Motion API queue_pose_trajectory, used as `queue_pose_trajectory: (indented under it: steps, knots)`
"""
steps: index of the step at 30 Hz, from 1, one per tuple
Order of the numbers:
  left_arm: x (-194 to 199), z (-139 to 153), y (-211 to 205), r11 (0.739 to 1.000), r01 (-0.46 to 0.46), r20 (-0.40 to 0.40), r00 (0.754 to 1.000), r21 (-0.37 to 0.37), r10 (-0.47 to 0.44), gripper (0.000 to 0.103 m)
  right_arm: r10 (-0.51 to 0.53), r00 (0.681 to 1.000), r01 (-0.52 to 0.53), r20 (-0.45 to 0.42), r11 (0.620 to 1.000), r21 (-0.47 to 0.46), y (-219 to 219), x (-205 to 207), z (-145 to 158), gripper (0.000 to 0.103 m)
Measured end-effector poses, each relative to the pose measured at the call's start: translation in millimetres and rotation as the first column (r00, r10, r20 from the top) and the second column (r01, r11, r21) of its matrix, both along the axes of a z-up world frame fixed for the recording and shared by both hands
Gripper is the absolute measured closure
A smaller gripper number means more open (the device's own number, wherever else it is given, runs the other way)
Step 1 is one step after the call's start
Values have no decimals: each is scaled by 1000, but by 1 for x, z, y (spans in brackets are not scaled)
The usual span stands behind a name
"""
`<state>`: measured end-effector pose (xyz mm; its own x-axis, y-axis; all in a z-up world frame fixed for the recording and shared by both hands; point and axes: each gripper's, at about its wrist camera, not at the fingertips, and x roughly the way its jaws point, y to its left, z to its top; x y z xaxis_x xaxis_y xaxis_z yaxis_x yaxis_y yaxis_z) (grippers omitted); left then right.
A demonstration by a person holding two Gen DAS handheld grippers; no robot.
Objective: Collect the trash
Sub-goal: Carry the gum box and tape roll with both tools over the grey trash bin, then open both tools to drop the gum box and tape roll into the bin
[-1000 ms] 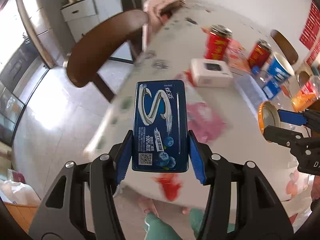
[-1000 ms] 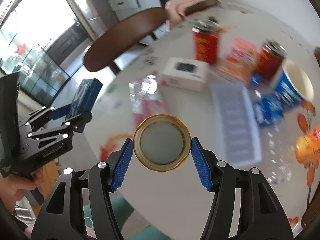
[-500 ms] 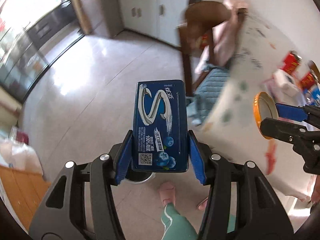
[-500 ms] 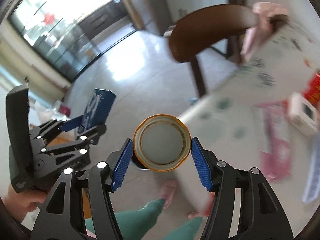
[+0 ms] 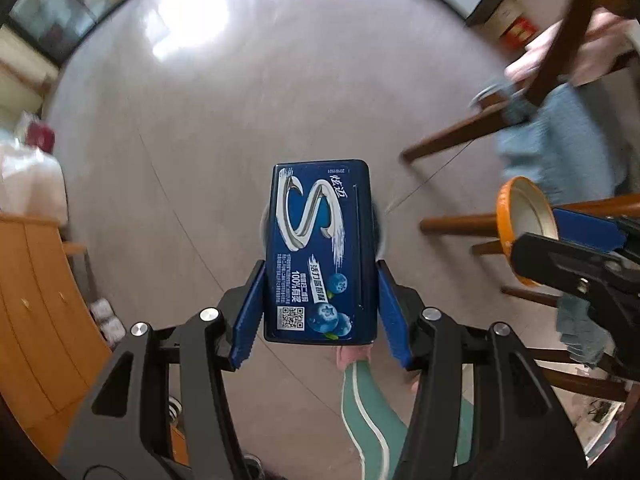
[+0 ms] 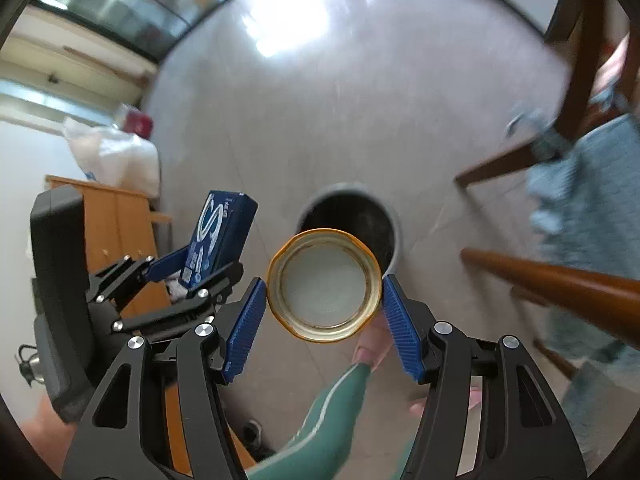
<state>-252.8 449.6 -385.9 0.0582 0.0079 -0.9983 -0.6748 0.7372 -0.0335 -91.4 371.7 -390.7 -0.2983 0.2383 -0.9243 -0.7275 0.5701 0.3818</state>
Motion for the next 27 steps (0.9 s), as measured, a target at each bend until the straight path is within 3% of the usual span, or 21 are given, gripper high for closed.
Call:
queue_pose_trajectory:
  steps: [4, 7, 11, 14, 16, 17, 21, 24, 27]
  knots:
    - [-6, -95, 13, 998, -42, -53, 998, -40, 39, 53, 16, 998, -23, -62, 993, -113, 30, -6, -123, 43]
    - [-8, -159, 20, 994, -77, -62, 995, -79, 72, 53, -5, 995, -11, -102, 988, -154, 42, -9, -196, 43]
    - [-14, -229, 28, 979, -143, -69, 989, -143, 134, 53, -58, 984, 24, -169, 980, -199, 53, -14, -271, 42]
    - [-14, -275, 22, 975, -136, -132, 985, -174, 113, 52, -110, 970, 49, -219, 963, -264, 53, -15, -312, 41]
    - [-14, -290, 16, 974, -123, -162, 982, -188, 92, 45, -140, 960, 61, -242, 950, -306, 46, -16, -330, 33]
    - [-15, -292, 13, 975, -126, -175, 980, -185, 94, 36, -144, 958, 62, -247, 947, -315, 43, -15, -331, 24]
    - [-21, -267, 9, 971, -161, -157, 979, -177, 133, 30, -145, 959, 75, -242, 958, -278, 33, -7, -307, 23]
    - [-26, -220, 9, 970, -193, -131, 976, -148, 174, 30, -122, 973, 77, -193, 971, -227, 31, 0, -260, 23]
    - [-39, -165, 6, 970, -217, -109, 973, -114, 205, 28, -35, 991, 24, -132, 996, -82, 35, 1, -168, 23]
